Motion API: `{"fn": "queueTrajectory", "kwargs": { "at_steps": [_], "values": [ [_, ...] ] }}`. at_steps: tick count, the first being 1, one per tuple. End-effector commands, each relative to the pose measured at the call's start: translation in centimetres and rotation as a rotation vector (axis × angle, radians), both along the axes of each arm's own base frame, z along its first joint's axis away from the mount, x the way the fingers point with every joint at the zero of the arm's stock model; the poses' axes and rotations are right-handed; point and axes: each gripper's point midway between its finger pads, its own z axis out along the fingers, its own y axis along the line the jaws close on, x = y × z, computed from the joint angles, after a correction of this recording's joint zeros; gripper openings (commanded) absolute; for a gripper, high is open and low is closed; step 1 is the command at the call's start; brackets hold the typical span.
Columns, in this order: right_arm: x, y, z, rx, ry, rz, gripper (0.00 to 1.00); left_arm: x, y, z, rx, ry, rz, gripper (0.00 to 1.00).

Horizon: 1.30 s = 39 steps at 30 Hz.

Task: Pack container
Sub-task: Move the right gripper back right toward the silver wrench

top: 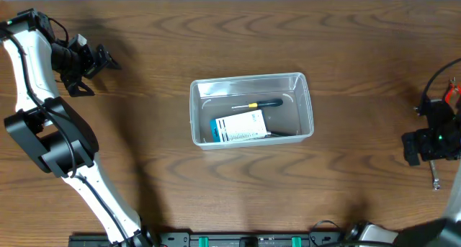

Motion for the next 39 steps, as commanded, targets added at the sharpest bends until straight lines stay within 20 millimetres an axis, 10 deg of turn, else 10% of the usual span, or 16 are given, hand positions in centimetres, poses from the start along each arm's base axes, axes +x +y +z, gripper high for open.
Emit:
{"fn": "queueTrajectory", "kwargs": {
  "at_steps": [1,14,39],
  "values": [
    [0.4,-0.7,-0.9,0.08,-0.039,0.015,0.99,0.2,0.4,1.5,0.023,-0.037,0.004,0.98],
    [-0.7,-6.8,-1.6,0.049,-0.13,-0.021,0.99,0.2,0.4,1.5,0.023,-0.037,0.004,0.98],
    [0.8,-8.2,-9.0,0.193,-0.037,-0.094,0.99,0.2,0.4,1.5,0.023,-0.037,0.004,0.98]
  ]
}}
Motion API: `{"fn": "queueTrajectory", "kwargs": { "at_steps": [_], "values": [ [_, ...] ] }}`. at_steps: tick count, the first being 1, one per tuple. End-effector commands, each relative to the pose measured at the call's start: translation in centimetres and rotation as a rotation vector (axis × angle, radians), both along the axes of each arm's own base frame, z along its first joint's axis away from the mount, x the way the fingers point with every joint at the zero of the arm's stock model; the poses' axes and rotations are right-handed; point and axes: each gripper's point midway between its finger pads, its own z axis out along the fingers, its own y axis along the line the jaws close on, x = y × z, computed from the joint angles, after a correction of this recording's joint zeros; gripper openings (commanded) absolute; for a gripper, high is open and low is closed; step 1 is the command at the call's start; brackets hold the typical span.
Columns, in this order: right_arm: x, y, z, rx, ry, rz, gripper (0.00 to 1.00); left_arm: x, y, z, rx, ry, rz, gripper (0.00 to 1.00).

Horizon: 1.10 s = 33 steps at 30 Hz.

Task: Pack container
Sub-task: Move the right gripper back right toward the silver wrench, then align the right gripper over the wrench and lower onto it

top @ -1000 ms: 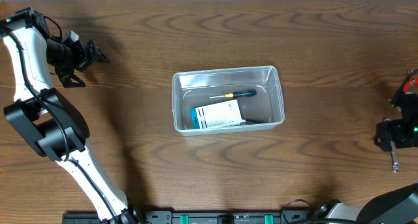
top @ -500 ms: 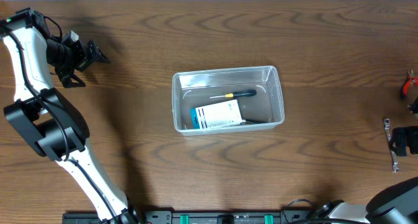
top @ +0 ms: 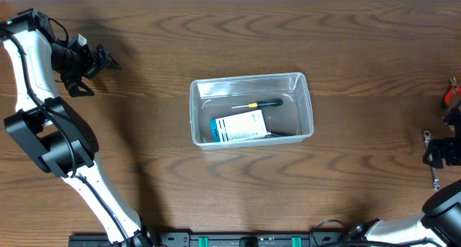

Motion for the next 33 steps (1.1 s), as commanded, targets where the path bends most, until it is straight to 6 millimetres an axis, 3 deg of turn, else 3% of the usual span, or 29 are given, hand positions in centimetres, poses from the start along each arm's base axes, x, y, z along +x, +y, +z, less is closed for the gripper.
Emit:
{"fn": "queueTrajectory", "kwargs": {
  "at_steps": [1,15,25,33],
  "values": [
    [0.3,-0.1,-0.8,0.011,0.005,-0.002,0.99,0.2,0.4,1.5,0.023,-0.037,0.005,0.98],
    [0.1,-1.7,-4.0,-0.034,0.112,0.022,0.99,0.2,0.4,1.5,0.023,-0.037,0.005,0.98],
    [1.7,-1.7,-5.0,-0.085,0.129,0.082,0.99,0.2,0.4,1.5,0.023,-0.037,0.005,0.98],
    [1.7,-1.8,-5.6,-0.082,0.134,0.08,0.99,0.2,0.4,1.5,0.023,-0.037,0.005,0.98]
  ]
}}
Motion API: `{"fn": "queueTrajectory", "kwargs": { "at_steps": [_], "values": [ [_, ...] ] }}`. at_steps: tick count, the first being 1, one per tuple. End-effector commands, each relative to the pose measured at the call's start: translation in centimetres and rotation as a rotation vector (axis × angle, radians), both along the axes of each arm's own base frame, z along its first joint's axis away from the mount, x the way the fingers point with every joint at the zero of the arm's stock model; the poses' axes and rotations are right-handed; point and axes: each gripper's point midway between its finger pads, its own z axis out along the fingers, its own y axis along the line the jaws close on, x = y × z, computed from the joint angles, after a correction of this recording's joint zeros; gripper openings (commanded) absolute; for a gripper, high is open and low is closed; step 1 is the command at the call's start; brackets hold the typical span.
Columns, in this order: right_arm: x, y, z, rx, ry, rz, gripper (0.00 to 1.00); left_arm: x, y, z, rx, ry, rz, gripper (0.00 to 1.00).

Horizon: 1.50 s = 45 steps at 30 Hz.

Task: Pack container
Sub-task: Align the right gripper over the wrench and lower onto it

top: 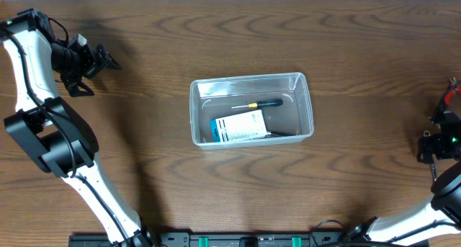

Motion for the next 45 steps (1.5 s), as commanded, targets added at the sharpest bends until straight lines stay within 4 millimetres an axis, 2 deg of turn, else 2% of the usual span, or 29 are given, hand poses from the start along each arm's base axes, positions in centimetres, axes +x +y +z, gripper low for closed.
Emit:
{"fn": "queueTrajectory", "kwargs": {
  "at_steps": [1,15,31,45],
  "values": [
    [-0.1,0.2,-0.8,0.009,0.015,0.004,0.99,0.2,0.4,1.5,0.022,-0.037,0.005,0.98],
    [-1.2,1.4,-3.3,0.028,0.023,0.028,0.99,0.2,0.4,1.5,0.023,-0.037,0.005,0.98],
    [-1.5,0.5,-3.4,0.058,-0.04,-0.032,0.99,0.2,0.4,1.5,0.023,-0.037,0.005,0.98],
    [-1.3,0.8,-4.1,0.073,-0.051,-0.033,0.99,0.2,0.4,1.5,0.023,-0.037,0.005,0.98]
  ]
}}
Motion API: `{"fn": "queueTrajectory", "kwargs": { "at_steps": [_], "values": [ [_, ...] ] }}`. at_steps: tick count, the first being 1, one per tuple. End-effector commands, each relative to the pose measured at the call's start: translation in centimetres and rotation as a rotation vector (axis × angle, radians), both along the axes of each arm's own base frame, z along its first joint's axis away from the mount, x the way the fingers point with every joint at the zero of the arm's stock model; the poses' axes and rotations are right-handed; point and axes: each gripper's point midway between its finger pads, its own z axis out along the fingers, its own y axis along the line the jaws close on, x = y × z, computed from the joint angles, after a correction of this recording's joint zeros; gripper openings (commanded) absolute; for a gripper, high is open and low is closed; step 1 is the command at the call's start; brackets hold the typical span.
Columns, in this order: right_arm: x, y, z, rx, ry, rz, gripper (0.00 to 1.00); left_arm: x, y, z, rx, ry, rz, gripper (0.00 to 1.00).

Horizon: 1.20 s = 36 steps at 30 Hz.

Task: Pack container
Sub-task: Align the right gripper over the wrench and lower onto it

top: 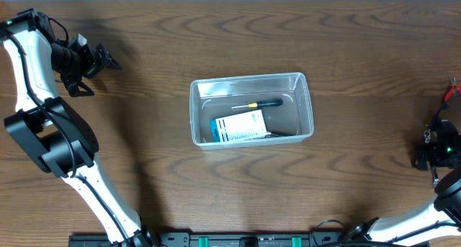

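A clear plastic container stands in the middle of the table. Inside it lie a black-handled screwdriver, a white and blue box and a dark item along the front wall. At the far right edge my right gripper hovers over the upper end of a metal wrench lying on the table; its jaws are hidden under the arm. My left gripper sits at the far left, open and holding nothing.
A red-handled tool shows at the right edge beyond the right gripper. The left arm runs down the left side of the table.
The right gripper has shifted slightly inward and toward the front, over the wrench's upper end. The left arm and the container's contents are unchanged.
The right gripper was first over the wrench near the right edge. It then stood farther out at the edge, leaving the whole wrench bare. After that it came back inward, and now covers the wrench's upper end. The left arm stayed still throughout.
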Motion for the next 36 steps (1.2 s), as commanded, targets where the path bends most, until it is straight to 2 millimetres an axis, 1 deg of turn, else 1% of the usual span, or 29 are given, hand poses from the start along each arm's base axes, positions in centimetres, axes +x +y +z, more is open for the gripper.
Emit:
{"fn": "queueTrajectory", "kwargs": {
  "at_steps": [1,36],
  "values": [
    [-0.31,0.54,-1.08,0.033,0.008,0.007,0.99,0.22,0.39,1.54,0.023,-0.037,0.004,0.98],
    [-0.31,0.19,-1.15,0.036,-0.014,-0.009,0.99,0.22,0.39,1.54,0.022,-0.037,0.004,0.98]
  ]
}}
